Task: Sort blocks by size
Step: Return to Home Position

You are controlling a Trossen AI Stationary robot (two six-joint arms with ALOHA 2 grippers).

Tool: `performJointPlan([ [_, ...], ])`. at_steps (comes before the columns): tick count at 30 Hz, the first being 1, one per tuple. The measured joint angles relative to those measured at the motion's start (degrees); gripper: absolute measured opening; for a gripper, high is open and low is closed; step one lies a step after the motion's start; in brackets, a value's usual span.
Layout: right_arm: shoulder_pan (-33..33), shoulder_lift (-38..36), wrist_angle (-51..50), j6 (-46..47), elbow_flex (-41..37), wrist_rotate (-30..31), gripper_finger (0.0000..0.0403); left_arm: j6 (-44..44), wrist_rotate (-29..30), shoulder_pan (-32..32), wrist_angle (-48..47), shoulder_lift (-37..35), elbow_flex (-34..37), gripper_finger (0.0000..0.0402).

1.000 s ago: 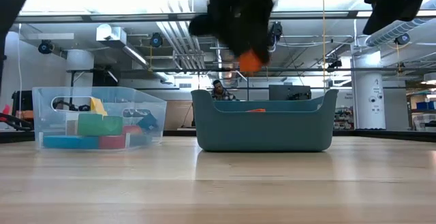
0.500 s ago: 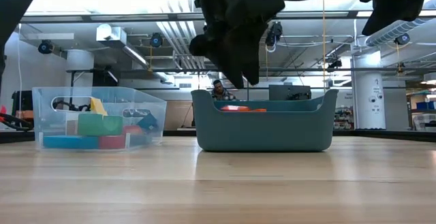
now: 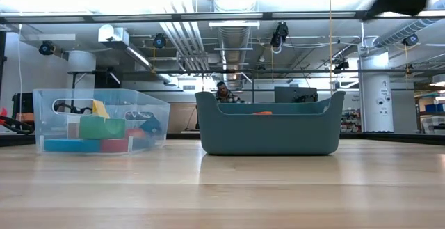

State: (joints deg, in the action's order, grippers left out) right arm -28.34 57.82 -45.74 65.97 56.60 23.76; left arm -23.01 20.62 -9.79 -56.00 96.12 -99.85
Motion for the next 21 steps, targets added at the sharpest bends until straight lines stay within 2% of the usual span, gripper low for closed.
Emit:
performJointPlan([
  [2, 1.3, -0.1, 7.3, -7.5, 0.0, 4.3, 0.0296, -0.1, 3.1, -0.9, 0.9, -5.4, 2.3, 0.0205],
  [4, 4.3, -0.3, 18.7, -19.4, 0.0, 3.5, 0.0293, -0.3, 6.3, -1.6, 0.7, -10.0, 4.4, 0.0205],
  [8, 11.6, -0.3, 40.9, -40.1, 0.0, -6.7, 0.0293, -5.0, 8.7, -2.3, 1.0, -17.5, 7.8, 0.0206],
  [10, 15.6, -0.4, 47.1, -46.4, 0.0, -11.9, 0.0297, -4.6, 15.2, -3.2, 2.9, -20.9, 10.8, 0.0206],
  [12, 20.7, -0.8, 48.9, -49.4, 0.0, -16.6, 0.0302, 0.3, 17.9, -3.4, 7.6, -24.1, 15.2, 0.0206],
  [14, 26.5, -1.1, 49.0, -50.1, 0.0, -22.6, 0.0307, 6.6, 14.3, -3.2, 15.0, -28.1, 20.8, 0.0206],
  [18, 37.5, -1.0, 50.0, -50.6, -1.8, -40.6, 0.0317, 11.8, 0.5, -1.3, 34.9, -38.1, 34.7, 0.0206],
  [21, 41.2, -1.3, 53.7, -52.8, -3.8, -47.3, 0.0325, 11.5, -2.6, 0.2, 47.3, -44.3, 45.6, 0.0206],
])
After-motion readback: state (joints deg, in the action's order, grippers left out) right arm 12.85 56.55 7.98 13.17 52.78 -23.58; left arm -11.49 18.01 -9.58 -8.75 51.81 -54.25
